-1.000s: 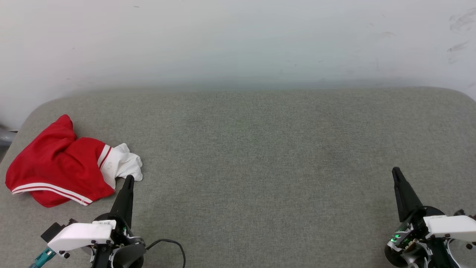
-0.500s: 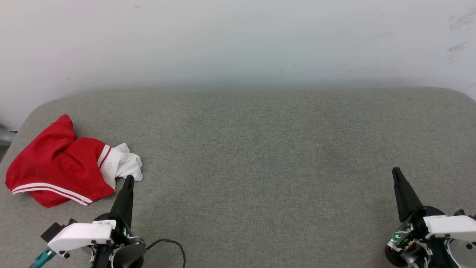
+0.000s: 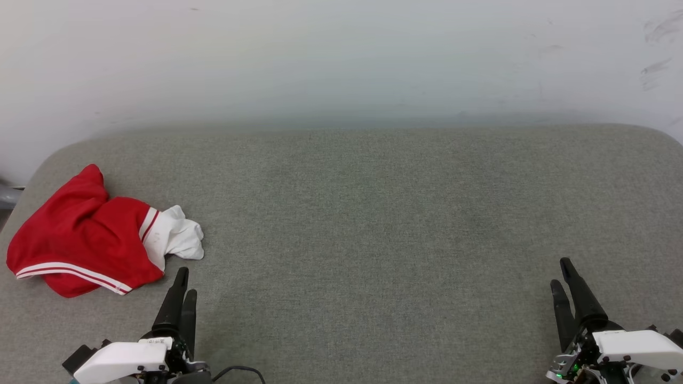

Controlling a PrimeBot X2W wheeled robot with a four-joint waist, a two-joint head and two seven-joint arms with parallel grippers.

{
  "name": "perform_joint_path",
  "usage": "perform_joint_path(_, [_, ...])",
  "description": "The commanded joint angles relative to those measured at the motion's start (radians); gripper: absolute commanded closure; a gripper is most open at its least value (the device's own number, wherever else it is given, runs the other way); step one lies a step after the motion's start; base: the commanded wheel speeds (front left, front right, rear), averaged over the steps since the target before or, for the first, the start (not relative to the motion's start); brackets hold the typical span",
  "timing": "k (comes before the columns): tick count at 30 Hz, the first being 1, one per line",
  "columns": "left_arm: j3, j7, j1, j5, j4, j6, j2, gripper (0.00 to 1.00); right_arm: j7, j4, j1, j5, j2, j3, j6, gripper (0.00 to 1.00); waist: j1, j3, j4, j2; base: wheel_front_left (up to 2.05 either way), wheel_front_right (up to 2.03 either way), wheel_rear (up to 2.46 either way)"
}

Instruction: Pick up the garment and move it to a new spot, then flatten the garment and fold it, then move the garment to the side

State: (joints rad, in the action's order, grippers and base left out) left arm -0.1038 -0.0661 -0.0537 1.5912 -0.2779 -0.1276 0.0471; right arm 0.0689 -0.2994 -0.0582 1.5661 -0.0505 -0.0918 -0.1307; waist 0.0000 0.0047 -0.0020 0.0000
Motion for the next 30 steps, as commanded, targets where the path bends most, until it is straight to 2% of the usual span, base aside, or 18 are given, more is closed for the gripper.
perform_joint_path(1, [-0.001,0.008,-0.009,-0.009,0.02,-0.001,0.002,0.0,-0.008,0.011,-0.024,-0.013,-0.001,0.004,0.0,0.0,0.0,0.0,0.0,0.0,0.0,0.0,0.0])
perform_joint_path(13, [-0.076,0.07,-0.003,-0.166,0.029,-0.001,0.002,0.0,-0.07,0.025,-0.043,-0.265,-0.001,-0.017,0.0,0.0,0.0,0.001,-0.003,0.0,0.0,0.0,0.0])
perform_joint_path(21, [-0.135,0.101,-0.003,-0.323,0.094,-0.002,0.002,0.0,-0.102,0.101,-0.044,-0.522,-0.001,-0.012,0.0,0.0,0.0,0.004,-0.005,0.0,0.0,0.0,0.0])
perform_joint_path(23, [-0.133,0.112,0.002,-0.383,0.128,-0.002,0.003,0.0,-0.113,0.126,-0.045,-0.607,-0.001,-0.009,0.0,0.0,0.0,0.005,-0.006,0.0,0.0,0.0,0.0])
perform_joint_path(30, [-0.118,0.136,0.015,-0.527,0.212,-0.002,0.003,0.0,-0.138,0.184,-0.049,-0.792,-0.001,-0.003,0.0,0.0,0.0,0.007,-0.008,0.0,0.0,0.0,0.0])
